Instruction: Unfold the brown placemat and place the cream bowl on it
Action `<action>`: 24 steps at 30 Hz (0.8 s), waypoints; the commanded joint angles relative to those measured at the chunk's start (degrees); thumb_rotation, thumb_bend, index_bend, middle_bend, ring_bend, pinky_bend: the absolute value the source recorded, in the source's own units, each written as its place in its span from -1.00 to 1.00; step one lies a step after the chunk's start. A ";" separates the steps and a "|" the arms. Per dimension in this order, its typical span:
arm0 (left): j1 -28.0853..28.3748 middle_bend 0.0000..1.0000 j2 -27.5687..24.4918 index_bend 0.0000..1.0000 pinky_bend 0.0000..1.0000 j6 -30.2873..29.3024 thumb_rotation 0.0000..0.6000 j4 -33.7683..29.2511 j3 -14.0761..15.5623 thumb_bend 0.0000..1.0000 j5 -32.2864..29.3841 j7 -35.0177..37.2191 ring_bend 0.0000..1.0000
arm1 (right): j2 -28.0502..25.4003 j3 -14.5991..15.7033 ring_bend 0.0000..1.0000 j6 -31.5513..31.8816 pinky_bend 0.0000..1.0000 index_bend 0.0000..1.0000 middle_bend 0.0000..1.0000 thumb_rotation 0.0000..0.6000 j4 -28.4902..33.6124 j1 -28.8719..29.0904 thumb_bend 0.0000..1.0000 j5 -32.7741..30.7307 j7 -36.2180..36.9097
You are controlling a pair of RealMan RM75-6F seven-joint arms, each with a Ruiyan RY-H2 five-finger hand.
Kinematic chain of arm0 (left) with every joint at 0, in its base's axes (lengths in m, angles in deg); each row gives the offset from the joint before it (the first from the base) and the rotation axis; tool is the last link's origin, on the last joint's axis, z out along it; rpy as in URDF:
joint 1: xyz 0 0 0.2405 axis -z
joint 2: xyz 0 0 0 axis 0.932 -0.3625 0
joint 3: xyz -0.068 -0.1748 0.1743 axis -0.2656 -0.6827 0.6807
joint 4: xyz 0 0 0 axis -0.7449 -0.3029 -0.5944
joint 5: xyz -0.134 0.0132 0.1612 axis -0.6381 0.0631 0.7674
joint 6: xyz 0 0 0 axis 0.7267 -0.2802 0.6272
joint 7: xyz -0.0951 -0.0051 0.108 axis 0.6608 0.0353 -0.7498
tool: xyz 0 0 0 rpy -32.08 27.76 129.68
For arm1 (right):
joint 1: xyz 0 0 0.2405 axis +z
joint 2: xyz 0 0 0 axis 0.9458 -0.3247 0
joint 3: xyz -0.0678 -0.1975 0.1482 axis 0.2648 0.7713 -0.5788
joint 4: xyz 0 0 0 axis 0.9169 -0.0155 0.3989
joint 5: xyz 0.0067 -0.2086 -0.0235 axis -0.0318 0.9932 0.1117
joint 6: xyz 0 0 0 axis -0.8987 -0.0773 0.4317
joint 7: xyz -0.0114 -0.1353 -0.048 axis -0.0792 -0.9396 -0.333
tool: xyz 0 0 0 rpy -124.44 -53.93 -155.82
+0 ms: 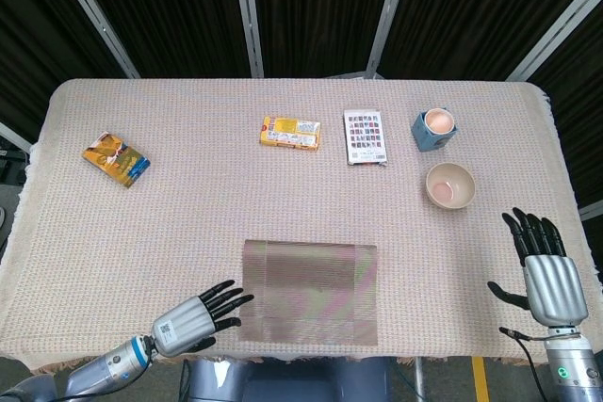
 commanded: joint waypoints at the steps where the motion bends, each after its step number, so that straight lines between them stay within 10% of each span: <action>1: 0.04 -1.00 3.24 -0.35 -1.00 -0.64 1.00 3.86 0.98 -0.46 0.18 0.51 -1.00 | -0.26 -0.08 -1.00 -0.12 -1.00 -1.00 -1.00 1.00 0.18 0.05 -1.00 0.06 0.42; 24: 2.14 -1.00 11.56 -0.34 -1.00 -3.59 1.00 12.99 2.40 -0.46 -2.76 2.44 -1.00 | -0.24 -0.38 -1.00 -0.98 -1.00 -1.00 -1.00 1.00 -0.23 0.15 -1.00 -0.57 0.80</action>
